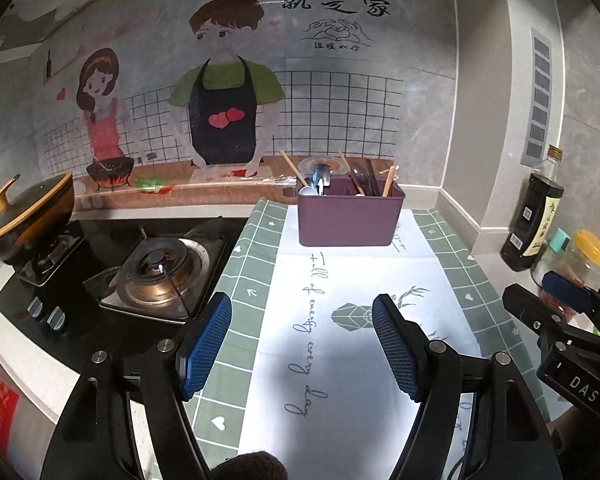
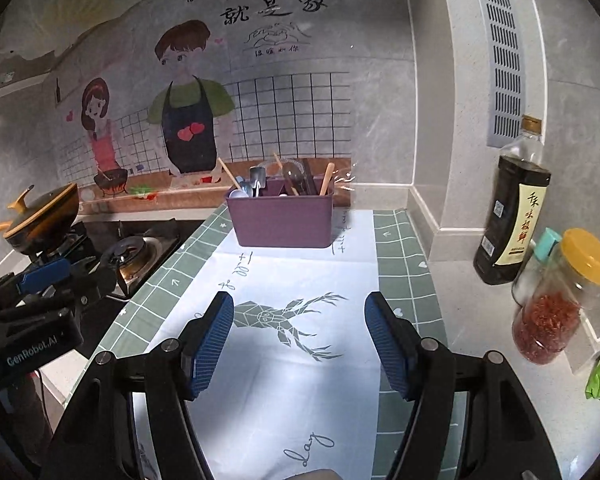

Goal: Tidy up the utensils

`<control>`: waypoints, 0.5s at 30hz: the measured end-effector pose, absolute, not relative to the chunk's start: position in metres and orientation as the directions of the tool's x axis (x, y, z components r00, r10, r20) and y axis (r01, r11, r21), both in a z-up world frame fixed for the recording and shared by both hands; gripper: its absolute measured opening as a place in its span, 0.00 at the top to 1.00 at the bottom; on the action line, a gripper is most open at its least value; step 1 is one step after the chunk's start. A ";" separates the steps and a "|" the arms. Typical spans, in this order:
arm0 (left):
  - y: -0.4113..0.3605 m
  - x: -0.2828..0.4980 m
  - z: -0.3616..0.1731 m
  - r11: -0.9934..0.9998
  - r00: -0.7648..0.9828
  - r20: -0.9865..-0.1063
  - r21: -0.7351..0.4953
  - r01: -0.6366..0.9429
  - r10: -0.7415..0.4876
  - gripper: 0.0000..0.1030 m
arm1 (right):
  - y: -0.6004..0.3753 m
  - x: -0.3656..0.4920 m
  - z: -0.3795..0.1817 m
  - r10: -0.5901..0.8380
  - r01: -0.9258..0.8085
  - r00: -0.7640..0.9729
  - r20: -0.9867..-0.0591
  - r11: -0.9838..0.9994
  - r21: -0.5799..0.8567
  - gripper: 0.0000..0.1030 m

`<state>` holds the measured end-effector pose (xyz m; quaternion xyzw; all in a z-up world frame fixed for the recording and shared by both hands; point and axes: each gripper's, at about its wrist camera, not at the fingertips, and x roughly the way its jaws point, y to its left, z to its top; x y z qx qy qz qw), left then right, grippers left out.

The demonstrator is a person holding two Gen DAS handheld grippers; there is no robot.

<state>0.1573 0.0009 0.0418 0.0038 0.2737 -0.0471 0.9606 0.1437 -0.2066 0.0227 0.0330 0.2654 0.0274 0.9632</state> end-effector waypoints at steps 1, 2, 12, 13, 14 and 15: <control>0.000 0.156 0.043 0.995 0.848 -0.522 -0.017 0.095 -0.090 0.29 | -0.207 0.143 0.023 0.069 -0.034 0.858 -0.509 0.996 0.078 0.36; -0.001 0.155 0.043 0.995 0.849 -0.520 -0.015 0.096 -0.090 0.29 | -0.207 0.143 0.023 0.070 -0.034 0.859 -0.508 0.996 0.080 0.36; -0.003 0.153 0.044 0.995 0.846 -0.524 -0.016 0.099 -0.093 0.29 | -0.206 0.139 0.023 0.071 -0.035 0.860 -0.505 0.996 0.079 0.36; -0.003 0.153 0.044 0.995 0.846 -0.526 -0.016 0.100 -0.093 0.29 | -0.206 0.139 0.023 0.071 -0.036 0.860 -0.505 0.996 0.079 0.36; -0.004 0.152 0.044 0.995 0.844 -0.527 -0.016 0.100 -0.094 0.29 | -0.207 0.139 0.023 0.069 -0.035 0.860 -0.505 0.996 0.078 0.36; -0.005 0.152 0.043 0.995 0.844 -0.529 -0.016 0.101 -0.094 0.29 | -0.207 0.139 0.023 0.070 -0.035 0.860 -0.505 0.996 0.079 0.36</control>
